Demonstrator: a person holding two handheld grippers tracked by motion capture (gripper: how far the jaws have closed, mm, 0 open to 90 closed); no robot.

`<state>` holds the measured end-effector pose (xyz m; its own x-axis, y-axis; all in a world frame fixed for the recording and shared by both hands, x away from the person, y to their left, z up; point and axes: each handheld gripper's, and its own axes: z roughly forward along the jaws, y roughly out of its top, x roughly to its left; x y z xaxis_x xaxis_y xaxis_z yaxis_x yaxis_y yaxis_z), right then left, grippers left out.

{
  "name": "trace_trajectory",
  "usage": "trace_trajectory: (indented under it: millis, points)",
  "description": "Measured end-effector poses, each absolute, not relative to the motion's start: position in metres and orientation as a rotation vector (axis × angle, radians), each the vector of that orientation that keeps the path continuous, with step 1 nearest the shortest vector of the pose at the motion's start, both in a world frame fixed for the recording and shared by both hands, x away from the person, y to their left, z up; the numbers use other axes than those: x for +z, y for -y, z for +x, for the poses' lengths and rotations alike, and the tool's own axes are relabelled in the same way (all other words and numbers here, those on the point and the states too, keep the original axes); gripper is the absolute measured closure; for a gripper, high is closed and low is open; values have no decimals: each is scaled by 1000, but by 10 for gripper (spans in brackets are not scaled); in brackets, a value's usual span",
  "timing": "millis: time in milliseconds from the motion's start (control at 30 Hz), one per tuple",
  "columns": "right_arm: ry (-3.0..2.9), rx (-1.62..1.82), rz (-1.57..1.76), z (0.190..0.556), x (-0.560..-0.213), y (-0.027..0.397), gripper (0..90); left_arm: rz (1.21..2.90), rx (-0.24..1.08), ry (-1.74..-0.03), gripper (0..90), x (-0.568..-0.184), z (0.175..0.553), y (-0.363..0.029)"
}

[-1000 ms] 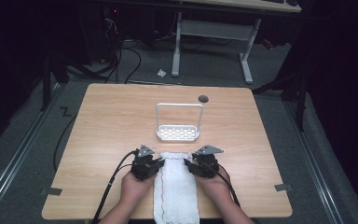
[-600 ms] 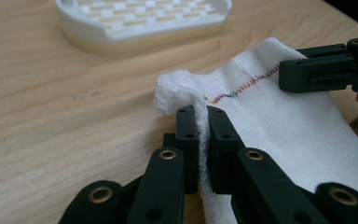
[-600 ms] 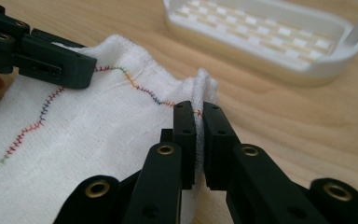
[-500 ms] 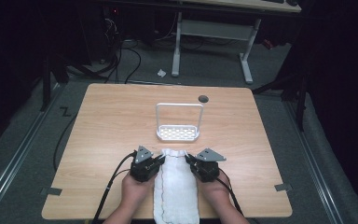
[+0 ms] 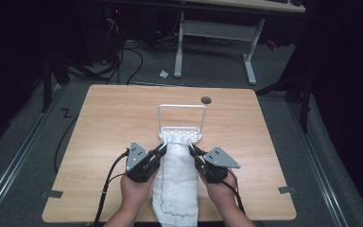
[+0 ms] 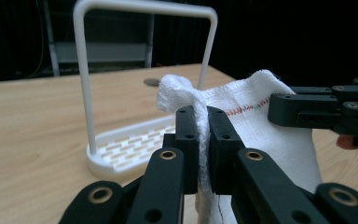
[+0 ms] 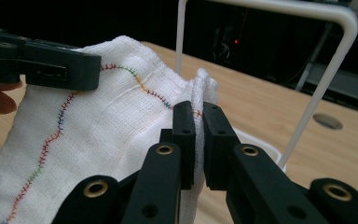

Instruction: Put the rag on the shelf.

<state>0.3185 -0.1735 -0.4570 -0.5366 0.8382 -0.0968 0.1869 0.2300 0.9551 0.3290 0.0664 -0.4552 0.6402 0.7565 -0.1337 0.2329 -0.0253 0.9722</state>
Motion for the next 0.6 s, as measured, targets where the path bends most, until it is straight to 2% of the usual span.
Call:
trace_trajectory:
  millis: [600]
  points:
    - [-1710,1428,810,308,-382,180,854,1469,646,-675,848,-384,315,-61]
